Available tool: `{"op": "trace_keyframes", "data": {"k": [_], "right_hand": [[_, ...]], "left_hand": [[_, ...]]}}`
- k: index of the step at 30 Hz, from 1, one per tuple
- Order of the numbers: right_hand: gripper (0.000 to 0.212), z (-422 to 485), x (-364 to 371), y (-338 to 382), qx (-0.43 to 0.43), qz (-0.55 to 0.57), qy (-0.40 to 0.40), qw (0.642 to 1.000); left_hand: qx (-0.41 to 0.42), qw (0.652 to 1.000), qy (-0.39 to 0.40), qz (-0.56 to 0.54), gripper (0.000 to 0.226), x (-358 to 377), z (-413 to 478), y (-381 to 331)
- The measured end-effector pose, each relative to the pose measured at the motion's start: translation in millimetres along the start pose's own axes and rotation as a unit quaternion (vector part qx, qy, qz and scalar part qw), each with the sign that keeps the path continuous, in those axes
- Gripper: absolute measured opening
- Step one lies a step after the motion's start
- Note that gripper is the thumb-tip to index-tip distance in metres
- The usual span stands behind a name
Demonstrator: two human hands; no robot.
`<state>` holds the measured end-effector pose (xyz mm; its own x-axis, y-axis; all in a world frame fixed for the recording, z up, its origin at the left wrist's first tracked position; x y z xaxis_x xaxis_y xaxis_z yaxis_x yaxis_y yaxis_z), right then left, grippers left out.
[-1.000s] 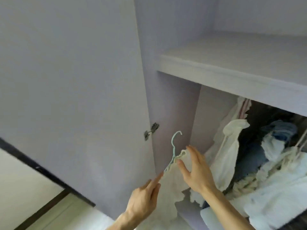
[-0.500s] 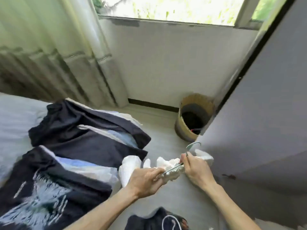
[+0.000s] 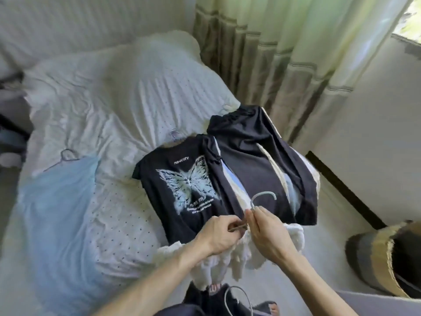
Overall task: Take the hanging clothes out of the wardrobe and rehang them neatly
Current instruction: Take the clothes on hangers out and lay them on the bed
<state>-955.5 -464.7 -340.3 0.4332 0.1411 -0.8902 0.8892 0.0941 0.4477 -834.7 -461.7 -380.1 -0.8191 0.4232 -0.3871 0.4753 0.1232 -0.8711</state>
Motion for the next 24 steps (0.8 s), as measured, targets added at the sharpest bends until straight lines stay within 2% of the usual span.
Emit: {"op": "trace_keyframes", "data": {"k": [2,5,9,12,14,17,19,22,24], "right_hand": [[0.042,15,9,42,-0.076,-0.025,0.009,0.997],[0.042,28,34,86,-0.156,-0.060,0.076,0.983],[0.059,44,63,128,-0.249,-0.100,0.138,0.954],[0.046,54,75,152,-0.289,-0.097,0.161,0.939],[0.046,60,81,167,-0.302,-0.091,0.170,0.934],[0.056,71,90,180,-0.290,-0.087,0.184,0.935],[0.057,76,100,186,-0.284,-0.081,0.206,0.933],[0.051,79,114,194,-0.285,-0.058,0.234,0.928],[0.039,81,126,203,-0.287,-0.036,0.245,0.926]], "left_hand": [[-0.021,0.999,-0.033,0.006,0.026,-36,-18,15],[-0.058,0.995,-0.081,0.008,0.027,-82,-52,45],[-0.100,0.981,-0.164,-0.012,0.029,-138,-103,73],[-0.115,0.969,-0.217,-0.018,0.028,-174,-136,77],[-0.111,0.958,-0.262,-0.036,0.030,-198,-159,78],[-0.096,0.940,-0.325,-0.044,0.047,-234,-190,81],[-0.102,0.930,-0.352,-0.030,0.047,-256,-208,84],[-0.113,0.906,-0.409,-0.004,0.034,-293,-238,86],[-0.106,0.886,-0.451,0.001,0.039,-317,-255,85]]}}
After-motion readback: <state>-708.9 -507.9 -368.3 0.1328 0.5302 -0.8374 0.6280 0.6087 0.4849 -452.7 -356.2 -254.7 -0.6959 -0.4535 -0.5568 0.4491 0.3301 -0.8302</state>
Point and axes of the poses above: each hand's wrist, its own z-axis towards the middle knuckle, its own x-axis out of the palm, y = z × x, the point moved 10 cm from there along z, towards the middle knuckle, and after that the axes turned 13 degrees about -z, right-handed, at the moved point
